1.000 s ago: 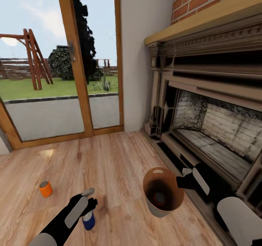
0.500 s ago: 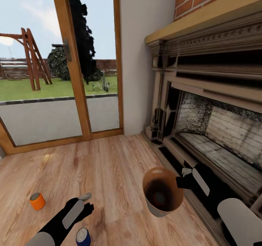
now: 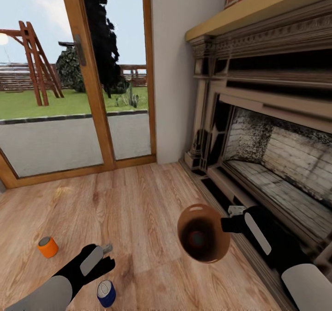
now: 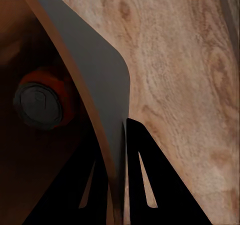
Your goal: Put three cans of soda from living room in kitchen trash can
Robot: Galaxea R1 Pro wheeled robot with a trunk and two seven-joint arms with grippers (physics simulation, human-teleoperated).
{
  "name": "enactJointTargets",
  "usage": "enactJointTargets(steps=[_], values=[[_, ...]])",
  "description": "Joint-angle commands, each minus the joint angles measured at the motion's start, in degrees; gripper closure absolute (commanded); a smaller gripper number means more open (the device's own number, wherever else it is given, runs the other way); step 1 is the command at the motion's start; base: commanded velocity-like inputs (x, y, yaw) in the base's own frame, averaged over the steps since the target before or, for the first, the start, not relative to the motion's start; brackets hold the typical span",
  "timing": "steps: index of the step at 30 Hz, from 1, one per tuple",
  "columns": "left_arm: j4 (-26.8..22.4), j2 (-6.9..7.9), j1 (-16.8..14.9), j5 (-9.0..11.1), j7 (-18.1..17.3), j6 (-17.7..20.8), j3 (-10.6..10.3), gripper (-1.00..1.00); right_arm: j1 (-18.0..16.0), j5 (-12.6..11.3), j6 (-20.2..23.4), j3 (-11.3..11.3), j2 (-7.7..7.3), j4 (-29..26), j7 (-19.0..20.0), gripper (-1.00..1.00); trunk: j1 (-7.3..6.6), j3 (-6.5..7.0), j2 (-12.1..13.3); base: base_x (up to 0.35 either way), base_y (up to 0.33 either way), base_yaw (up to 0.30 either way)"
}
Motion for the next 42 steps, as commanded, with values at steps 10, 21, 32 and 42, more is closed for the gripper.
enactJointTargets(steps=[10,21,32,42], values=[[0.4,-0.02,-0.8,-2.2,-1.4,-2.1,-0.1,-1.00,1.8,-2.6,0.0,-0.1,-0.91,-6.0,0.3,1.00,0.25,-2.21,-0.1,0.000,0.000,0.000],[0.5,-0.13,-1.3,-6.8,-6.3,-4.6,-0.1,-1.00,4.1,-2.8,0.0,-0.2,-2.90,-12.7,0.3,1.00,0.53,-4.65,-0.3,0.000,0.000,0.000],[0.9,1.03,-2.5,-6.9,-6.9,-4.6,0.0,-1.00,4.4,-2.9,0.0,-0.3,-3.02,-14.0,0.4,1.00,0.81,-7.09,-0.4,0.000,0.000,0.000],[1.8,1.86,-4.2,-6.9,-9.3,-4.6,0.0,-1.00,5.6,-3.0,0.0,-0.3,-3.68,-17.0,0.4,1.00,1.07,-9.30,-0.6,0.000,0.000,0.000]])
